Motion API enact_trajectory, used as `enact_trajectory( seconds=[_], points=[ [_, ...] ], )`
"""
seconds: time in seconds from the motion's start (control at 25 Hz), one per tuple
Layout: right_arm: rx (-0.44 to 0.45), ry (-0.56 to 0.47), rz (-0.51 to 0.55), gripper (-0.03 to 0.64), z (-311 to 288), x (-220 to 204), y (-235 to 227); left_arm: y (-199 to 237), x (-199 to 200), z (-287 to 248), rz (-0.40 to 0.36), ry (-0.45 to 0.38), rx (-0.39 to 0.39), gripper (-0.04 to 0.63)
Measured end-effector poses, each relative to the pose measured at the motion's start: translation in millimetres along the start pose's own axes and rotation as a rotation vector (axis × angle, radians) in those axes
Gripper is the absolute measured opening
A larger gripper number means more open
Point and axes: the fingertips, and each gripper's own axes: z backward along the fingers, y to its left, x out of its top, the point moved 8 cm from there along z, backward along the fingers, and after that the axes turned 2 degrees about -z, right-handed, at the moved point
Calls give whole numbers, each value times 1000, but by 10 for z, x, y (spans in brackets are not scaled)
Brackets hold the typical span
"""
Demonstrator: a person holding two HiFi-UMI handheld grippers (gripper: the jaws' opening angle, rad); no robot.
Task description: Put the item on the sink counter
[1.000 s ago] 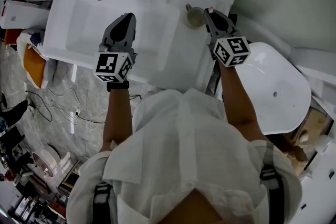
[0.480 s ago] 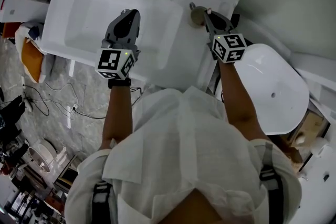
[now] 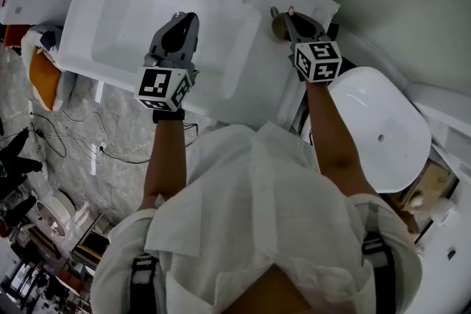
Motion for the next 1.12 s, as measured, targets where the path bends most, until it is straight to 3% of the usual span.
enact_trajectory(
  seconds=[0.6, 1.12],
  points=[
    [-1, 54, 20, 38, -88, 5, 31, 14, -6, 55, 6, -8, 7, 18],
    [-39, -33, 16, 40, 179, 186, -21, 16, 110, 27, -10, -34, -4, 18]
  ],
)
